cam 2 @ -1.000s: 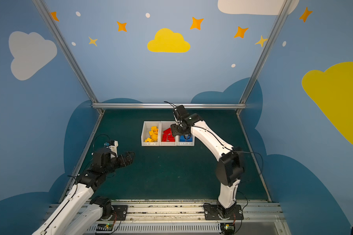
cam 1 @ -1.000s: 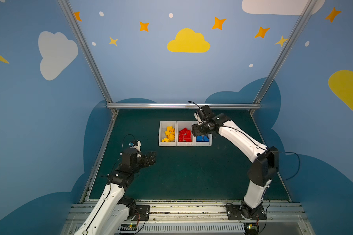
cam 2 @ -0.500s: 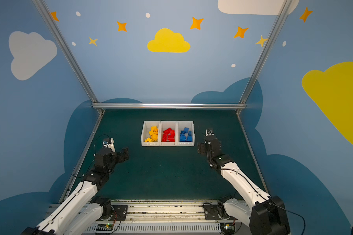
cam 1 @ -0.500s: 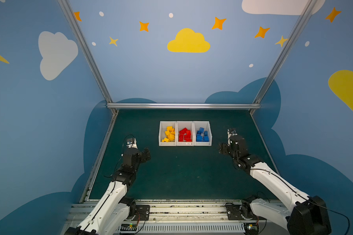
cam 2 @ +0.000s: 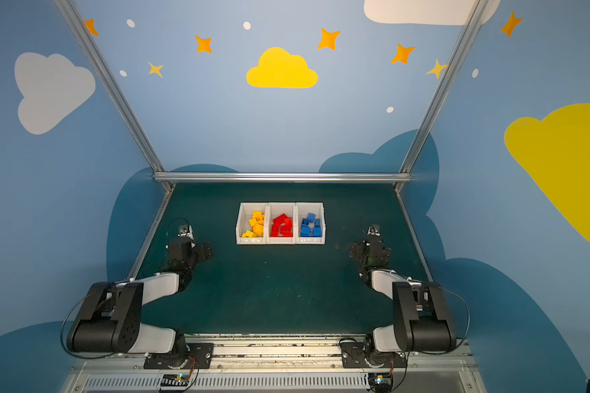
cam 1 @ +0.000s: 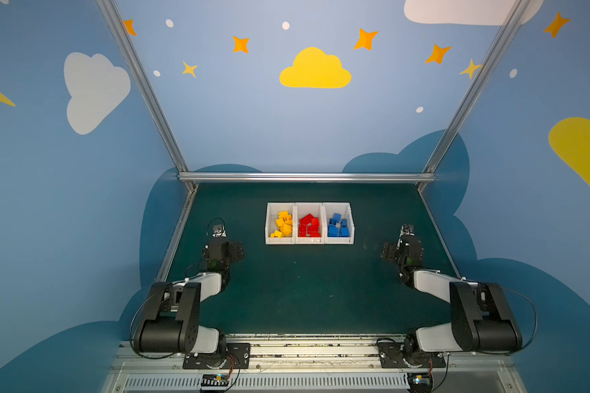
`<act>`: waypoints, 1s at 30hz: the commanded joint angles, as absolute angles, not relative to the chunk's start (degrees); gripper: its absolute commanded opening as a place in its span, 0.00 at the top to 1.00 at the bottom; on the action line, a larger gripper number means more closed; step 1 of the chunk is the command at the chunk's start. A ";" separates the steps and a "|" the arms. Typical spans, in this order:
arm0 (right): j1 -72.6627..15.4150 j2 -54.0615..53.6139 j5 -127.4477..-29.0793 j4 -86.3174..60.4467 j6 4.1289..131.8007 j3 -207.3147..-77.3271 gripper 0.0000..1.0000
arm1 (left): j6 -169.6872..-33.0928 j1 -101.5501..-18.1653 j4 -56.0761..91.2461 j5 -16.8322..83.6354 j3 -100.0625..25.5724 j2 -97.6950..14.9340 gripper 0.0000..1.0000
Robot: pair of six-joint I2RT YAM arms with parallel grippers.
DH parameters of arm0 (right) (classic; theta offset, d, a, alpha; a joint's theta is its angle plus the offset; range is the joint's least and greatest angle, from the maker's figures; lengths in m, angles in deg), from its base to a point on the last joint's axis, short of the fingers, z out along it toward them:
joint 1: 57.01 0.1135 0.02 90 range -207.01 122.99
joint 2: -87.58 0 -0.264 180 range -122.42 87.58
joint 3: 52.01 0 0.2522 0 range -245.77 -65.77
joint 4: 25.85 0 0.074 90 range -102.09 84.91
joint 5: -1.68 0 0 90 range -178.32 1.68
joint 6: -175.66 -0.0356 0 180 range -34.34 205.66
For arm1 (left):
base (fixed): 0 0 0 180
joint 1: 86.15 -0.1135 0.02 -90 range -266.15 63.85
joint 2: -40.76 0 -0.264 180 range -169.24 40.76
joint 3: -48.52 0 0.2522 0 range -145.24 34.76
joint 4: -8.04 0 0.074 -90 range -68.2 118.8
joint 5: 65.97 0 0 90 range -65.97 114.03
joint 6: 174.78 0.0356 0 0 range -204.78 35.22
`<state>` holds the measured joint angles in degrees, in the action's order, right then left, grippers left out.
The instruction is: Sort the legos into containers by color
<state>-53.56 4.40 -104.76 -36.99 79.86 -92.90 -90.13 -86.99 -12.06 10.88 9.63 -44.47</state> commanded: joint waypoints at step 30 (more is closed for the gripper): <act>-53.83 4.45 -99.83 -40.29 78.92 -94.42 0.01 | -84.78 -87.59 -20.04 23.68 9.69 -47.25 0.01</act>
